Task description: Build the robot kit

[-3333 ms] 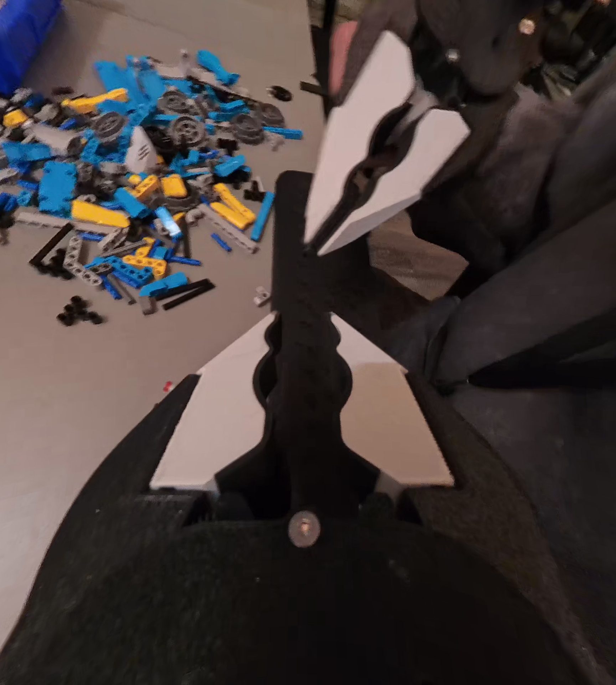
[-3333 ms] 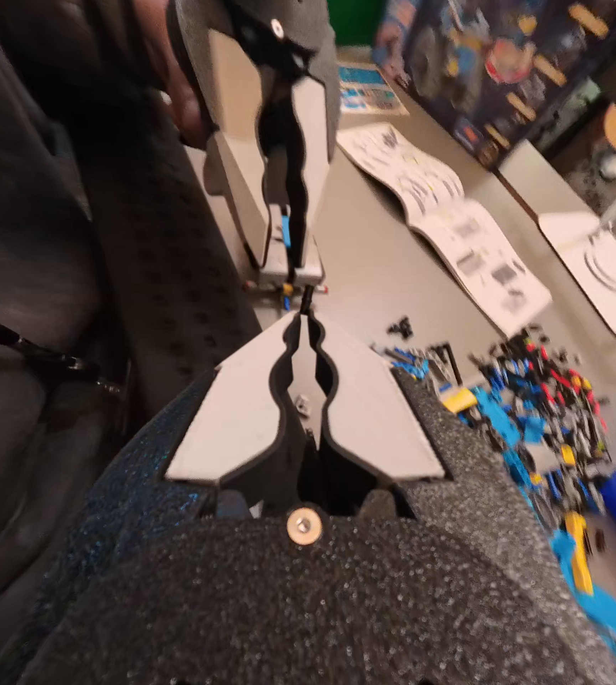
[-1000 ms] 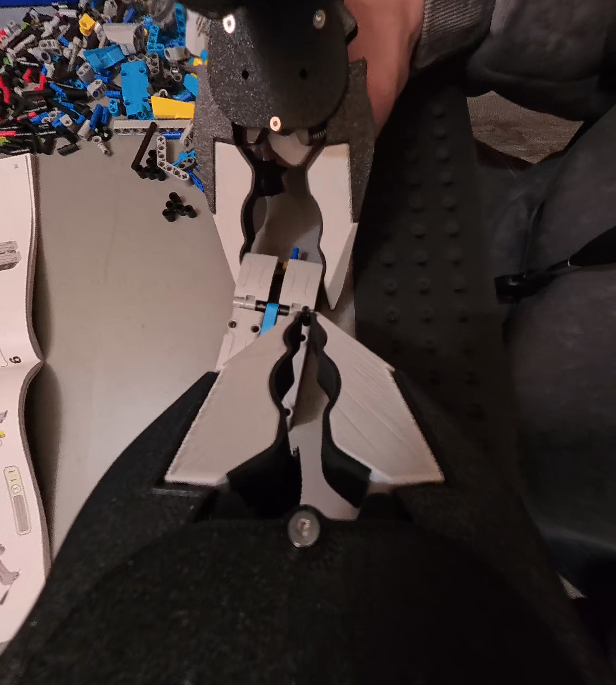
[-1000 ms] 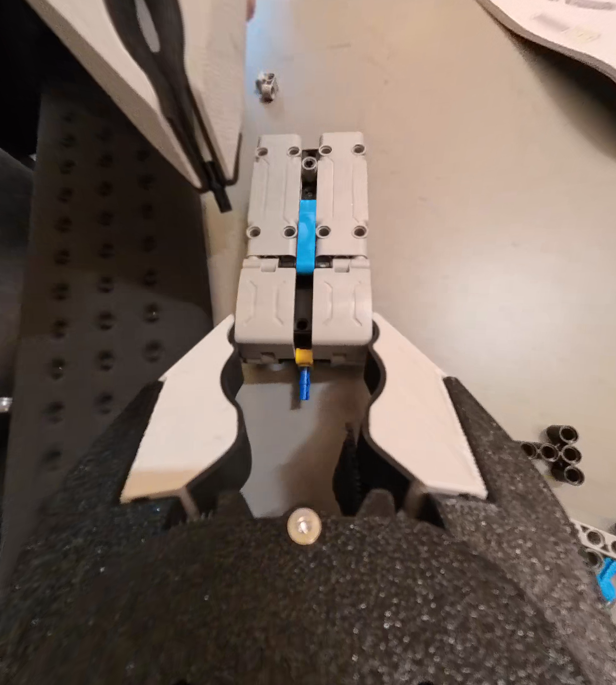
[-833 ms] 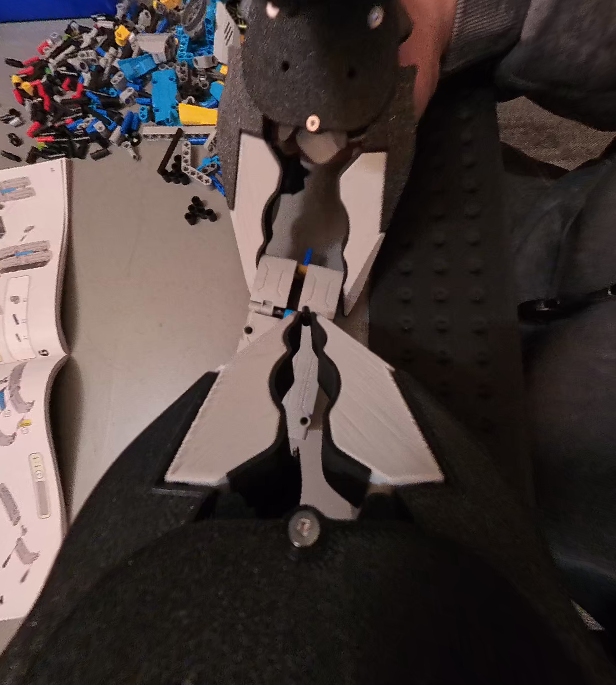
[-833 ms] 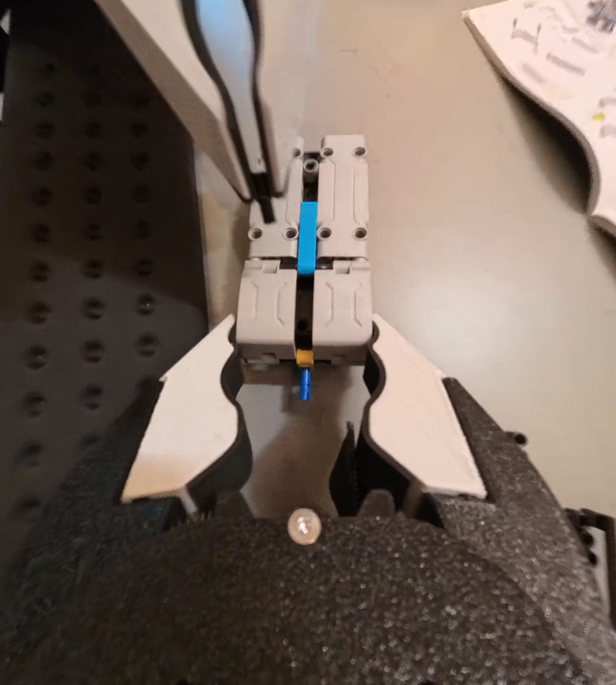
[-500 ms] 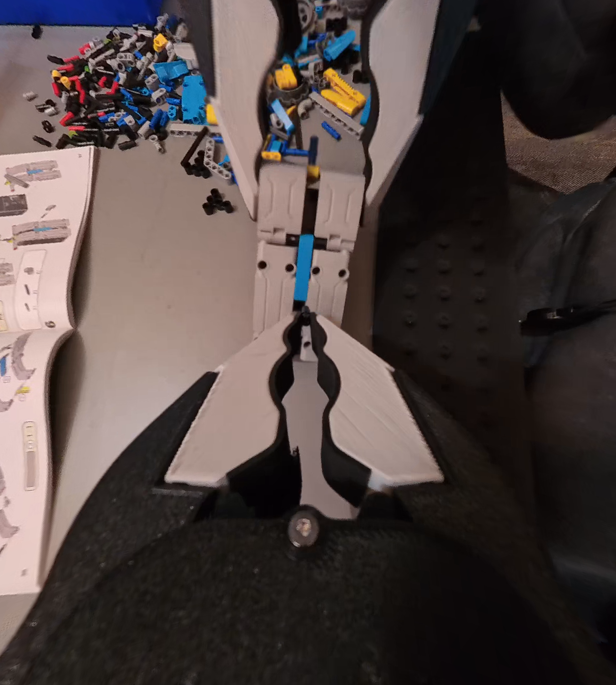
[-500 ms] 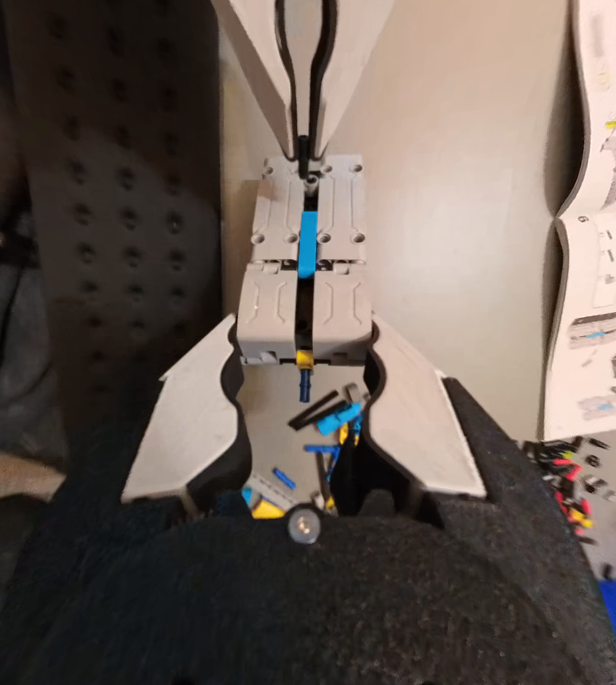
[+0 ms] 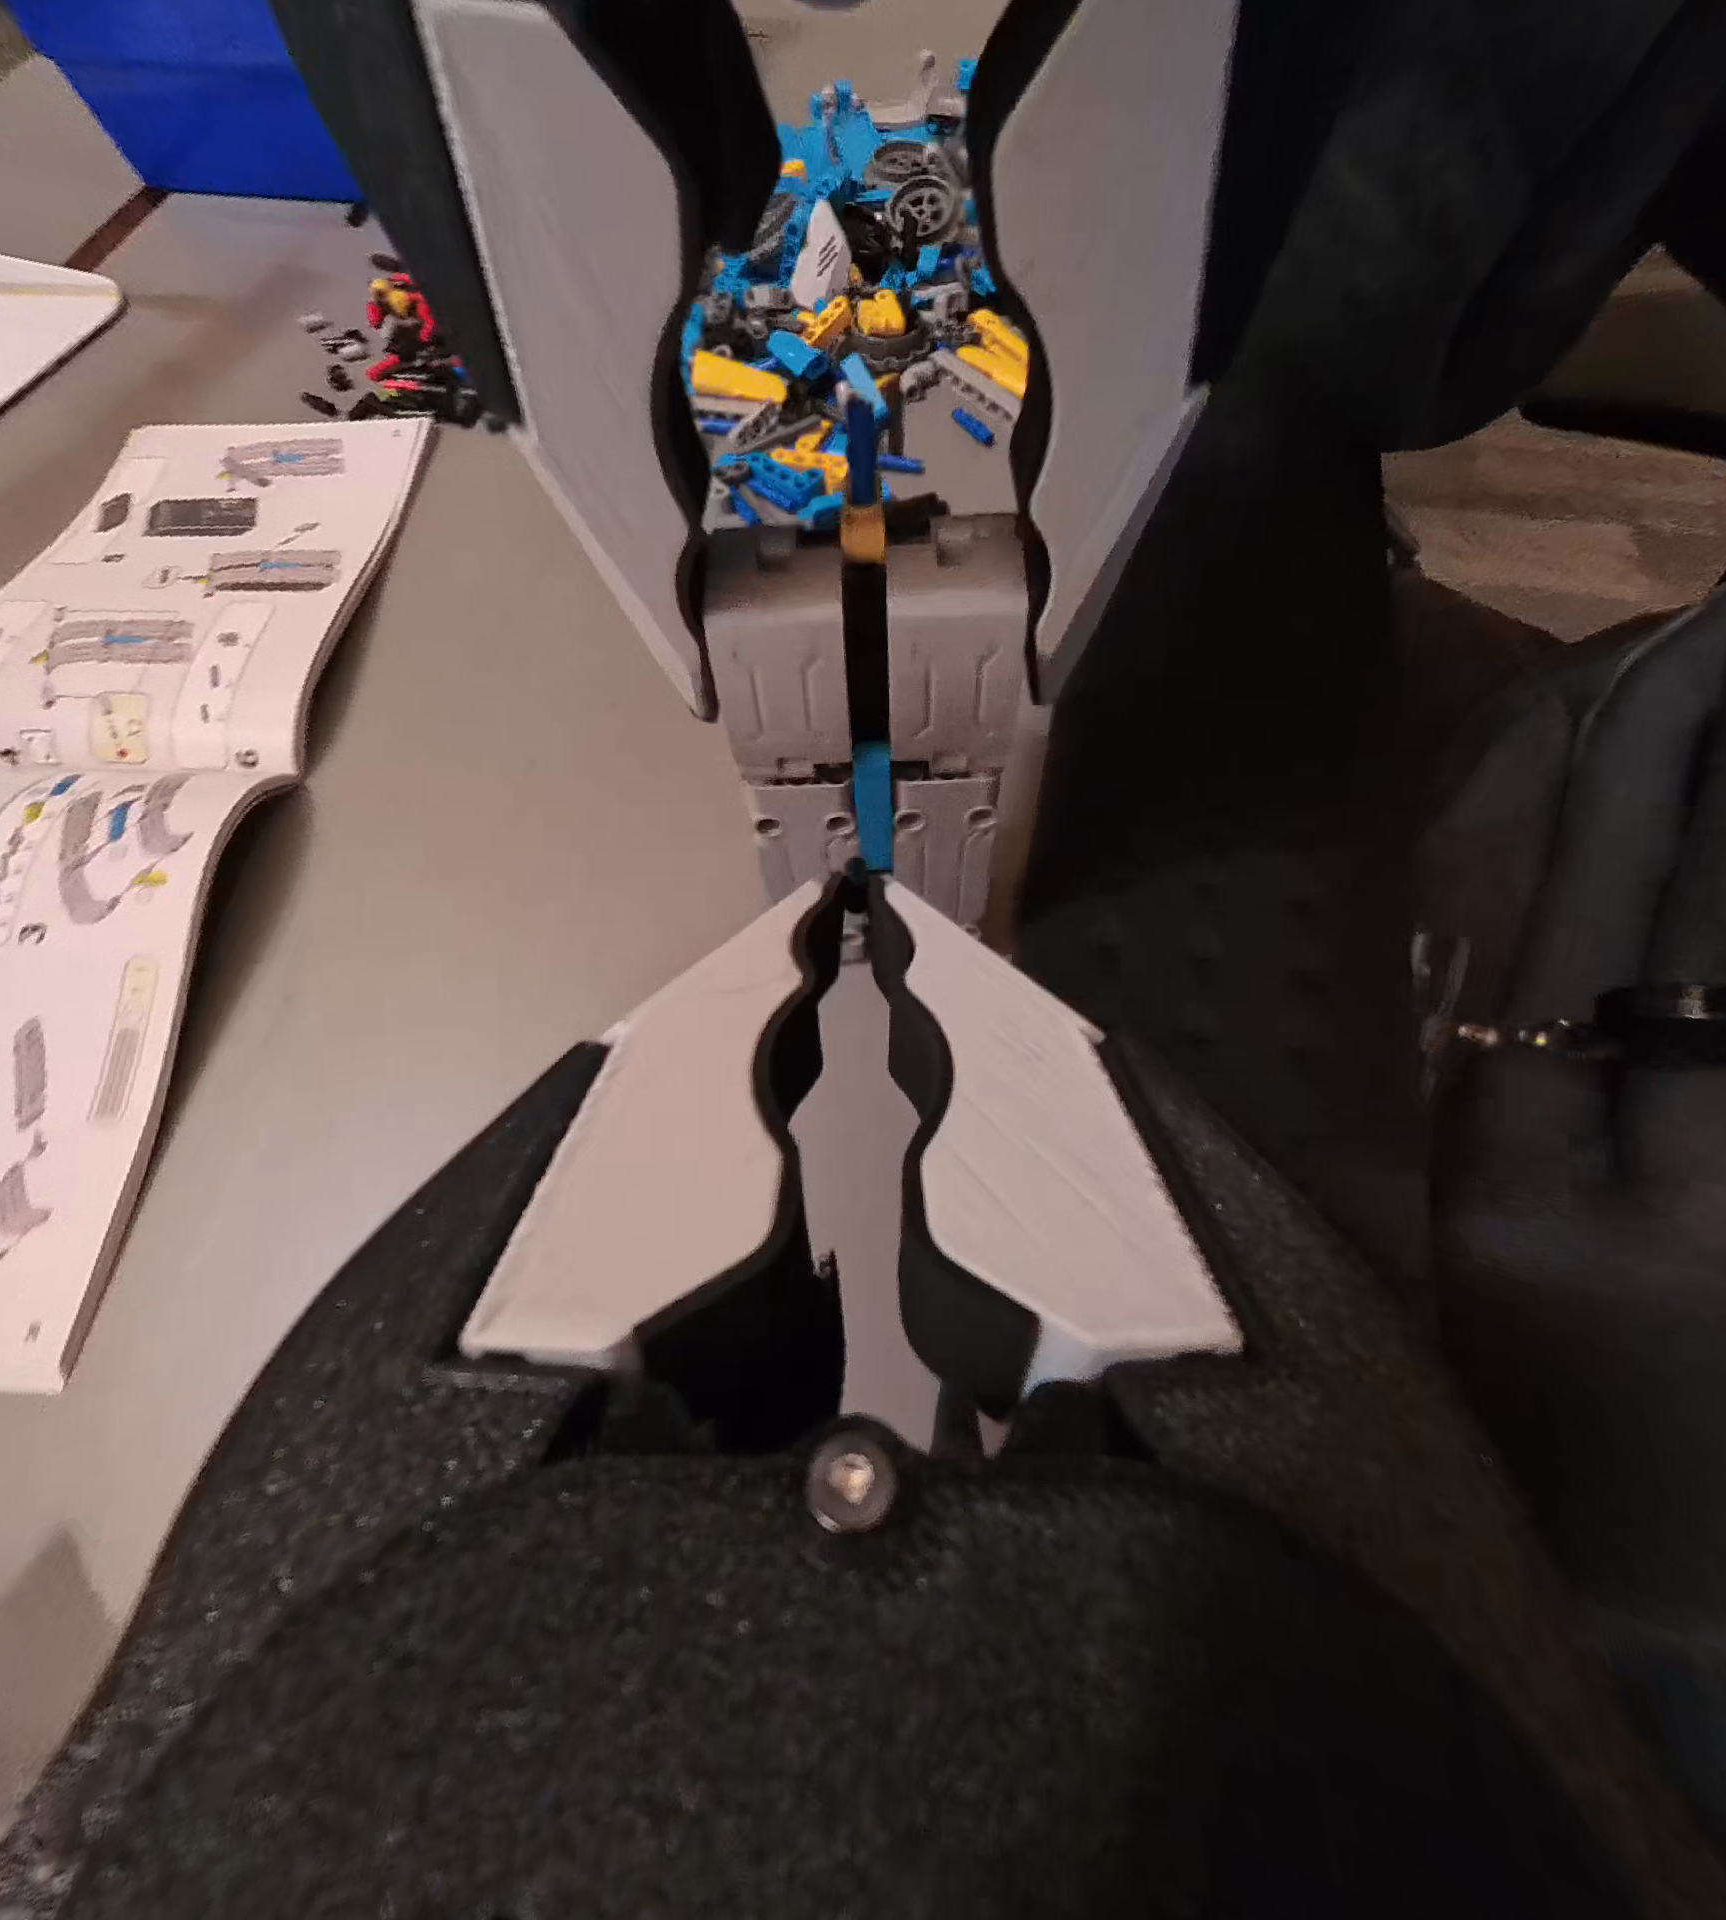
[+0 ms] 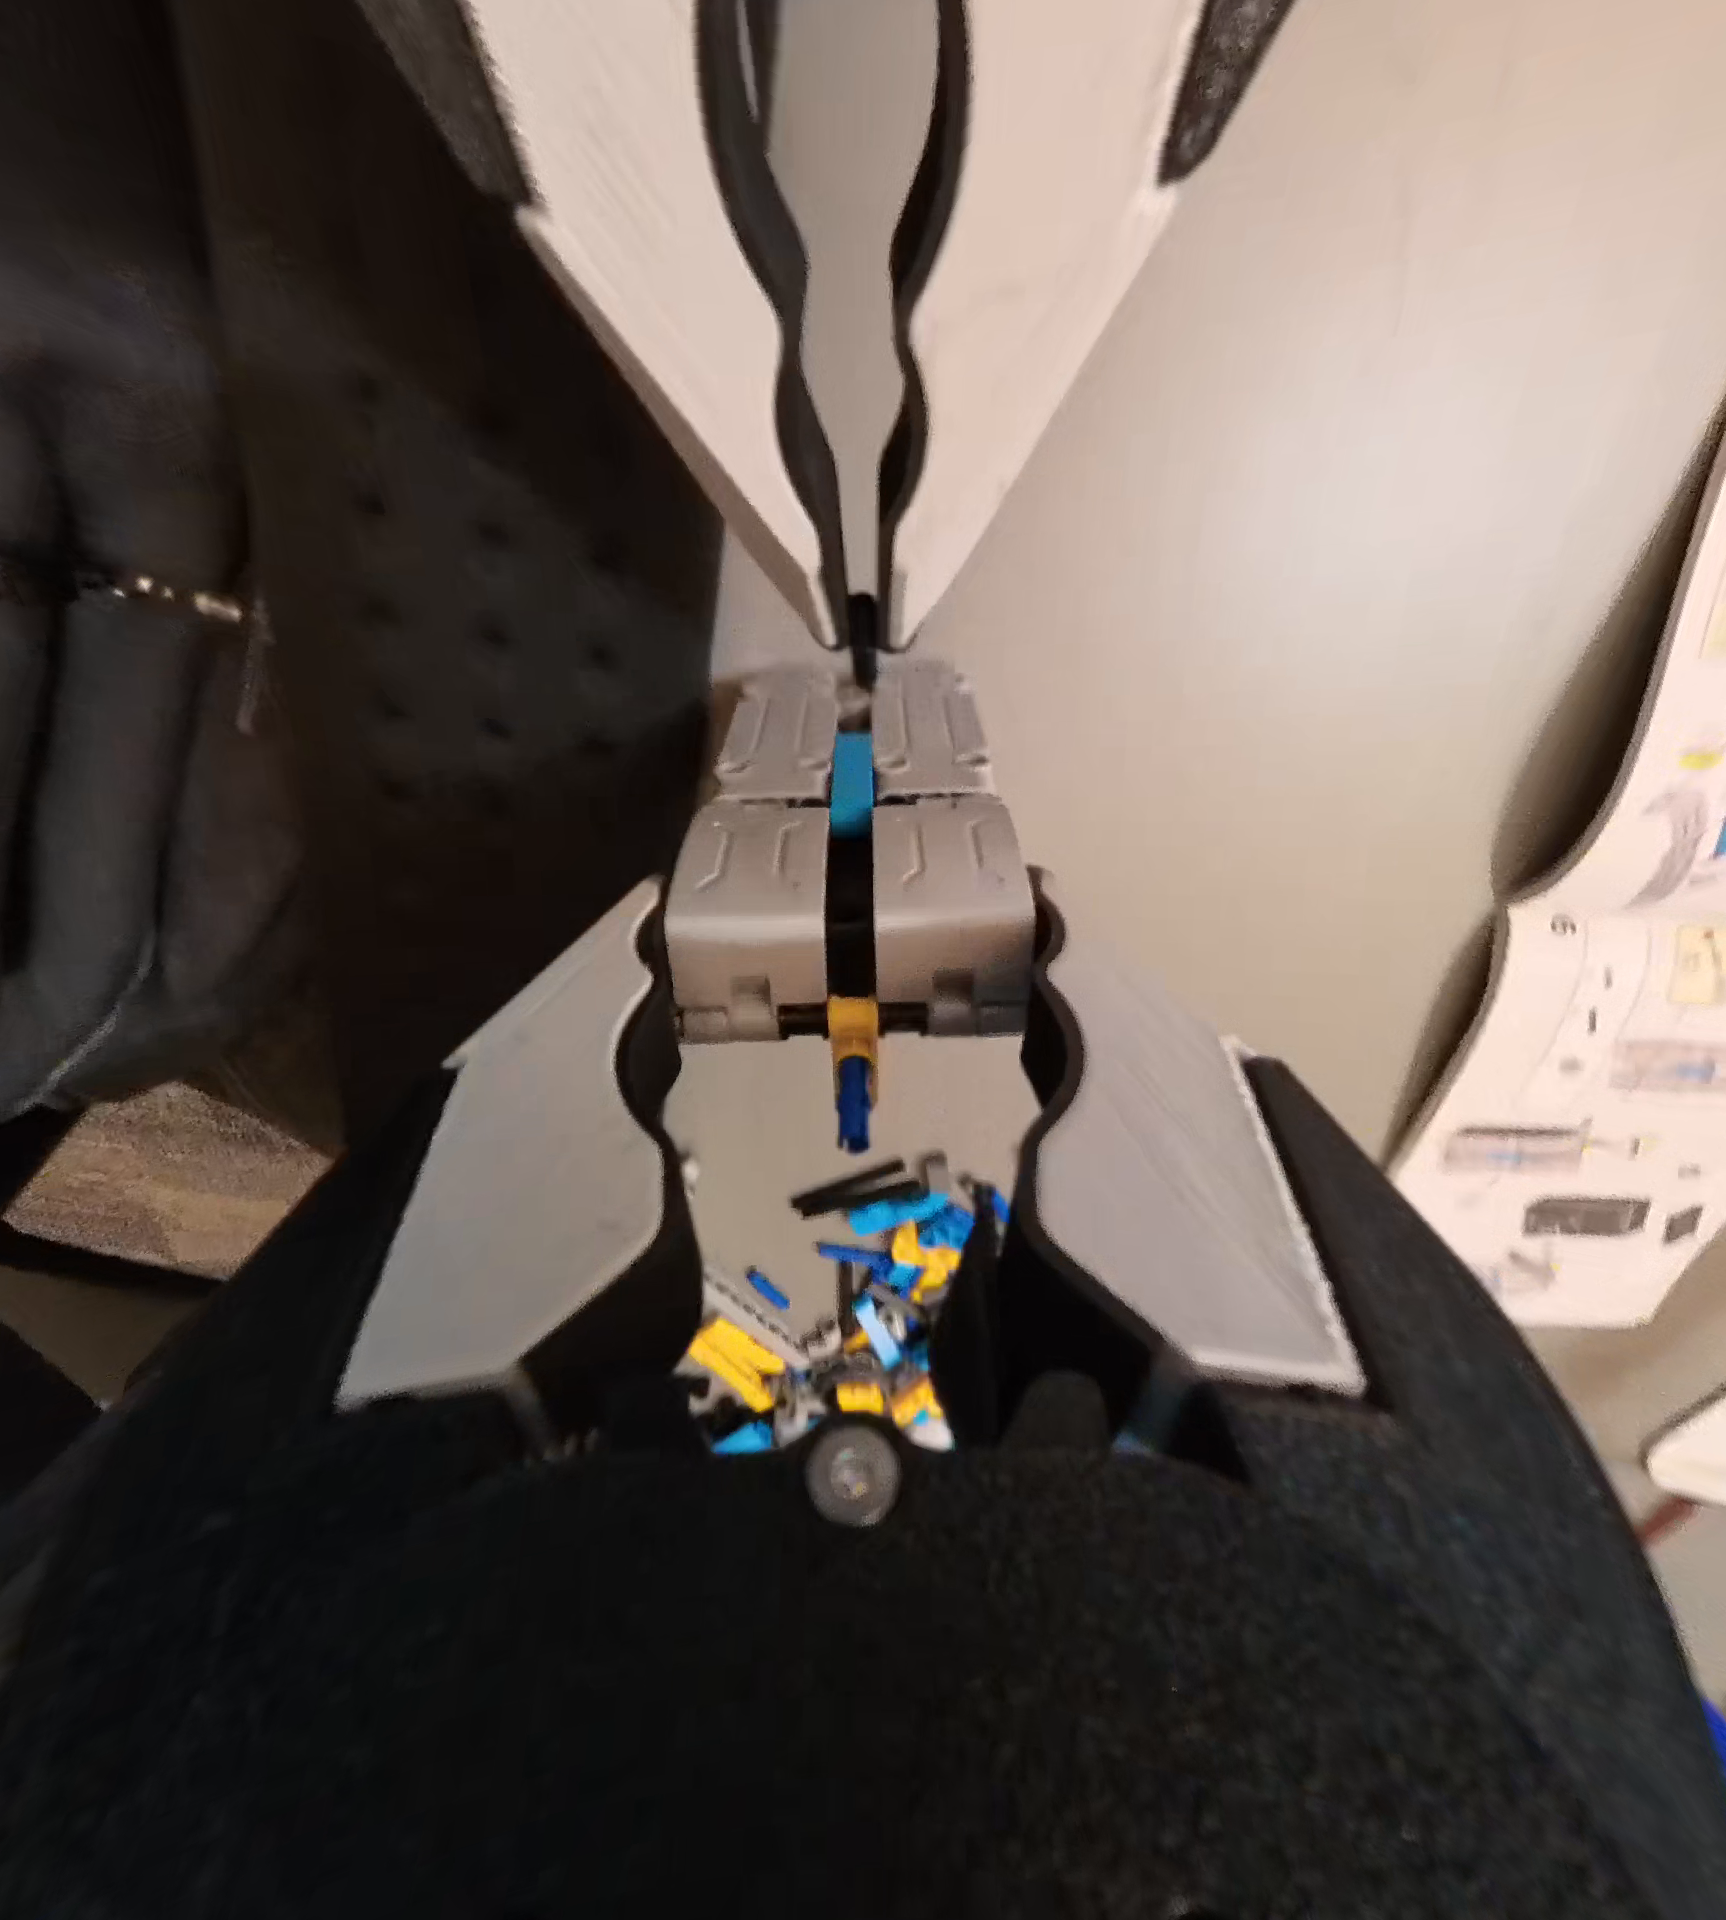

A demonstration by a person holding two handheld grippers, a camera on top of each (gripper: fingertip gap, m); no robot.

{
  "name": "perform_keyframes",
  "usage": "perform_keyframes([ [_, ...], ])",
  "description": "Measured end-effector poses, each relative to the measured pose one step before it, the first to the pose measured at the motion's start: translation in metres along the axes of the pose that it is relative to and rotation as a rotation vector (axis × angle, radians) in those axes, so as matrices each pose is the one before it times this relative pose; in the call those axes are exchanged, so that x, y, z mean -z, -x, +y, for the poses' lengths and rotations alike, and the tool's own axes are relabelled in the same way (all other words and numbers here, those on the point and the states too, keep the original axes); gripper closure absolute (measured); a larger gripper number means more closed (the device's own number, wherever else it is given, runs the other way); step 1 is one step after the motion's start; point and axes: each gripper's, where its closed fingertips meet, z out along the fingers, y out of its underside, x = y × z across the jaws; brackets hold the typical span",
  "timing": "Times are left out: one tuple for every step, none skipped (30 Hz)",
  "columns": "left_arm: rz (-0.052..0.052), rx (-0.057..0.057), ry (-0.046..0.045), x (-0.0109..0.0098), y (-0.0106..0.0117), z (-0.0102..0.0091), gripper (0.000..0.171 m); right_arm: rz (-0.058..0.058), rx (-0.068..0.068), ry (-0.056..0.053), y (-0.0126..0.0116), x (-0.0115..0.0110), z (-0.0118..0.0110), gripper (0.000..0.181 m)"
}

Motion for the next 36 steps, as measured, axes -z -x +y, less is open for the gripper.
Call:
perform_keyframes([
  [-0.0122, 0.0005, -0.00897, 0.00499, -0.00002, 0.00325, 0.168, -0.0158, 0.0027, -0.0283, 0.00112, -0.00113, -0.00782, 0.117],
  [-0.0014, 0.0035, -0.01272, 0.00417, -0.00169, 0.00230, 0.168, -0.0070, -0.0025, -0.0129, 0.00039, -0.00128, -0.00531, 0.117],
  [-0.0017, 0.0040, -0.02050, 0.00365, -0.00174, 0.00041, 0.168, -0.0012, -0.0044, -0.0126, 0.00027, -0.00045, -0.00453, 0.117],
  [-0.0011, 0.0028, -0.02161, 0.00295, -0.00174, -0.00081, 0.168, 0.0028, -0.0007, -0.0082, 0.00032, -0.00039, -0.00268, 0.117],
  [-0.0006, 0.0028, -0.01573, 0.00192, -0.00162, -0.00109, 0.168, 0.0042, -0.0023, -0.0129, 0.00045, -0.00034, -0.00189, 0.117],
  [-0.0037, 0.0005, -0.01766, 0.00115, -0.00085, -0.00196, 0.168, 0.0048, -0.0033, -0.0131, 0.00036, -0.00011, -0.00093, 0.117],
  [-0.0002, 0.0005, -0.01649, 0.00027, -0.00084, -0.00209, 0.168, 0.0097, -0.0019, -0.0140, -0.00066, -0.00005, -0.00111, 0.117],
  [0.0061, 0.0025, -0.00755, -0.00074, -0.00115, -0.00105, 0.168, 0.0122, 0.0013, -0.0189, -0.00090, 0.00010, -0.00204, 0.117],
  [0.0002, 0.0014, -0.00563, -0.00120, 0.00005, -0.00105, 0.168, 0.0143, 0.0056, -0.0246, -0.00081, 0.00028, -0.00323, 0.117],
  [0.0041, -0.0003, -0.00438, -0.00103, -0.00038, -0.00105, 0.168, 0.0118, 0.0034, -0.0223, -0.00050, 0.00051, -0.00272, 0.117],
  [0.0061, 0.0004, -0.00161, -0.00095, -0.00060, -0.00082, 0.168, 0.0163, 0.0009, -0.0199, -0.00107, 0.00067, -0.00212, 0.117],
  [-0.0021, -0.0012, -0.00251, -0.00062, 0.00046, -0.00099, 0.168, 0.0248, 0.0011, -0.0198, -0.00208, 0.00107, -0.00167, 0.117],
  [-0.0025, -0.0011, -0.00331, -0.00018, 0.00059, -0.00120, 0.168, 0.0302, 0.0022, -0.0146, -0.00240, 0.00154, -0.00021, 0.116],
  [0.0032, 0.0029, -0.00226, -0.00028, -0.00015, -0.00102, 0.168, 0.0525, 0.0010, -0.0238, -0.00483, 0.00270, -0.00103, 0.116],
  [0.0019, 0.0035, -0.00496, -0.00047, -0.00007, -0.00118, 0.168, 0.0537, -0.0065, -0.0318, -0.00442, 0.00363, -0.00167, 0.118],
  [0.0017, 0.0041, -0.00087, -0.00128, 0.00006, -0.00054, 0.168, 0.0310, -0.0127, -0.0423, -0.00083, 0.00374, -0.00273, 0.118],
  [0.0032, 0.0025, 0.00550, -0.00170, -0.00011, 0.00074, 0.168, 0.0104, -0.0200, -0.0546, 0.00211, 0.00382, -0.00405, 0.117],
  [-0.0004, -0.0017, 0.00526, -0.00199, 0.00031, 0.00100, 0.168, 0.0029, -0.0252, -0.0583, 0.00274, 0.00360, -0.00368, 0.116],
  [-0.0016, -0.0013, 0.00644, -0.00177, 0.00065, 0.00144, 0.168, 0.0141, -0.0256, -0.0585, 0.00052, 0.00397, -0.00307, 0.115],
  [0.0031, 0.0024, 0.00637, -0.00153, 0.00015, 0.00153, 0.168, 0.0119, -0.0251, -0.0642, 0.00048, 0.00436, -0.00327, 0.115],
  [0.0026, 0.0052, 0.00599, -0.00096, 0.00028, 0.00140, 0.168, 0.0064, -0.0319, -0.0581, 0.00095, 0.00511, -0.00245, 0.114],
  [-0.0018, 0.0033, 0.00394, -0.00052, 0.00079, 0.00116, 0.168, 0.0229, -0.0334, -0.0541, -0.00099, 0.00702, -0.00238, 0.111],
  [0.0005, 0.0021, 0.00500, 0.00010, 0.00023, 0.00135, 0.168, 0.0355, -0.0385, -0.0560, -0.00205, 0.00921, -0.00221, 0.111],
  [-0.0015, 0.0010, 0.00308, 0.00034, 0.00029, 0.00093, 0.168, 0.0300, -0.0509, -0.0574, 0.00004, 0.01074, -0.00180, 0.105],
  [-0.0030, 0.0010, -0.00179, 0.00024, 0.00040, 0.00015, 0.168, 0.0416, -0.0655, -0.0612, -0.00111, 0.01088, -0.00125, 0.104],
  [0.0027, 0.0047, -0.00128, -0.00006, -0.00040, -0.00006, 0.168, 0.0674, -0.0795, -0.0466, -0.00537, 0.00951, 0.00318, 0.108],
  [0.0034, 0.0045, -0.00305, -0.00047, -0.00058, -0.00067, 0.168, 0.0383, -0.0790, -0.0195, -0.00096, 0.00652, 0.00955, 0.113],
  [0.0016, 0.0014, -0.00370, -0.00076, -0.00053, -0.00086, 0.168, 0.0239, -0.0831, -0.0039, 0.00290, 0.00291, 0.01357, 0.109],
  [-0.0003, -0.0006, -0.00052, -0.00109, -0.00025, -0.00056, 0.168, 0.0465, -0.0847, 0.0024, -0.00037, -0.00048, 0.01616, 0.111],
  [-0.0039, -0.0020, -0.00283, -0.00112, 0.00034, -0.00115, 0.168, 0.0417, -0.0783, -0.0008, 0.00013, -0.00316, 0.01561, 0.112],
  [0.0034, -0.0003, -0.00010, -0.00124, -0.00066, -0.00103, 0.168, 0.0050, -0.0611, -0.0219, 0.00603, -0.00574, 0.01174, 0.111],
  [0.0132, 0.0019, 0.00275, -0.00182, -0.00192, -0.00079, 0.168, -0.0130, -0.0359, -0.0319, 0.00777, -0.00695, 0.00775, 0.106],
  [0.0139, 0.0013, 0.00434, -0.00239, -0.00223, -0.00066, 0.168, 0.0178, -0.0063, -0.0346, 0.00139, -0.00664, 0.00318, 0.100],
  [0.0076, -0.0049, 0.00715, -0.00274, -0.00150, 0.00015, 0.168, 0.0220, 0.0073, -0.0178, -0.00075, -0.00617, 0.00088, 0.102],
  [0.0036, -0.0101, 0.01238, -0.00286, -0.00099, 0.00141, 0.168, 0.0160, 0.0059, -0.0054, -0.00104, -0.00593, -0.00120, 0.101],
  [0.0050, -0.0093, 0.01133, -0.00248, -0.00112, 0.00154, 0.168, 0.0109, 0.0006, -0.0083, -0.00066, -0.00511, -0.00362, 0.103],
])
